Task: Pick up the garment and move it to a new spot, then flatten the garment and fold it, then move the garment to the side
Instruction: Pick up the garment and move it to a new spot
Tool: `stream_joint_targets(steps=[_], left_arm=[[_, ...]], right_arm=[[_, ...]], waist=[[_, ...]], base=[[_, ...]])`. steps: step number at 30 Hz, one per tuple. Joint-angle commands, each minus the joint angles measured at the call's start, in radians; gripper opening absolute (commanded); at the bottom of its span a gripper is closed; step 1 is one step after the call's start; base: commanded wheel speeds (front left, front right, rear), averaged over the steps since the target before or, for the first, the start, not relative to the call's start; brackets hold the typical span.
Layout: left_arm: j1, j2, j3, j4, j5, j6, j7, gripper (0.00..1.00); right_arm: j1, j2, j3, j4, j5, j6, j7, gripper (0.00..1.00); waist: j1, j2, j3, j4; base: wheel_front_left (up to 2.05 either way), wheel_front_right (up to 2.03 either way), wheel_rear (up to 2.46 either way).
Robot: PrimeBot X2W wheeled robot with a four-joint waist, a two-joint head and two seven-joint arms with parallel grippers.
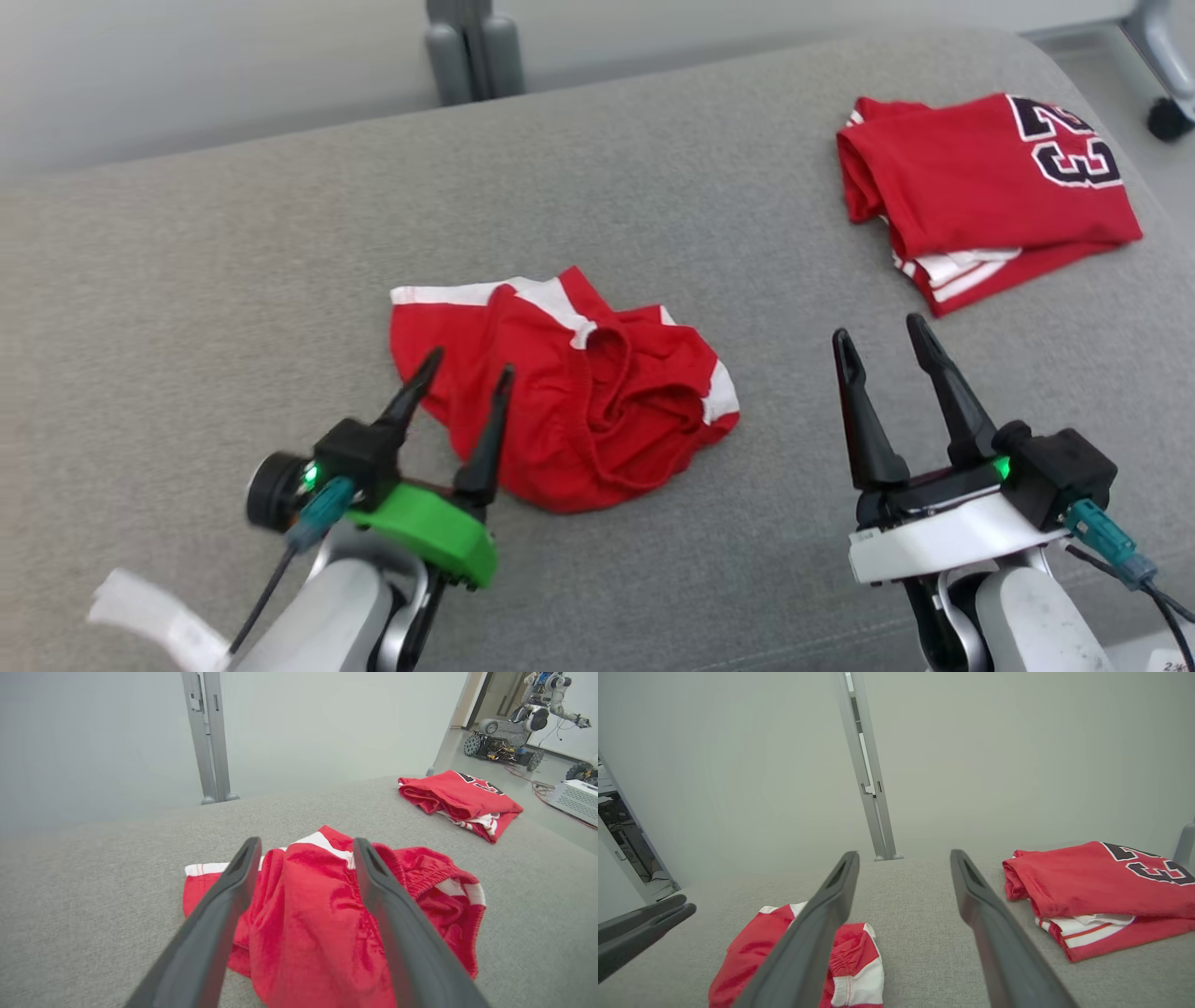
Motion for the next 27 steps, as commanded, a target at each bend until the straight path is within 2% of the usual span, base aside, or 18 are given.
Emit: stream_joint_targets(steps=[1, 7, 14, 18, 22, 27], left_arm=[[0.053, -0.002, 0.038, -0.030, 0.017, 0.015, -0.003, 1.00], [0.261, -0.052, 0.261, -0.198, 0.115, 0.049, -0.003, 1.00], [0.477, -0.148, 0.466, -0.334, 0.278, 0.026, -0.002, 1.00], [0.569, -0.187, 0.526, -0.364, 0.316, -0.010, -0.002, 1.00], [0.618, -0.202, 0.546, -0.362, 0.350, -0.047, -0.002, 1.00], [0.632, -0.208, 0.559, -0.363, 0.370, -0.062, -0.002, 1.00]], right_arm=[[0.020, -0.002, 0.001, 0.008, 0.009, -0.002, 0.000, 1.00], [0.077, -0.002, -0.009, 0.031, 0.023, -0.002, 0.000, 1.00], [0.158, -0.002, -0.012, 0.043, 0.023, -0.002, 0.000, 1.00], [0.190, -0.002, -0.013, 0.050, 0.034, -0.002, 0.000, 1.00], [0.202, -0.002, -0.003, 0.064, 0.042, -0.002, 0.000, 1.00], [0.210, -0.002, -0.004, 0.069, 0.045, -0.002, 0.000, 1.00]], waist=[[0.0000, -0.0001, -0.075, 0.075], [0.0000, -0.0001, -0.126, 0.123], [0.0000, -0.0001, -0.173, 0.144], [0.0000, -0.0001, -0.194, 0.144], [0.0000, -0.0001, -0.207, 0.140], [0.0000, -0.0001, -0.216, 0.139]], base=[[0.00, 0.00, 0.00], [0.00, 0.00, 0.00], [0.00, 0.00, 0.00], [0.00, 0.00, 0.00], [0.00, 0.00, 0.00], [0.00, 0.00, 0.00]])
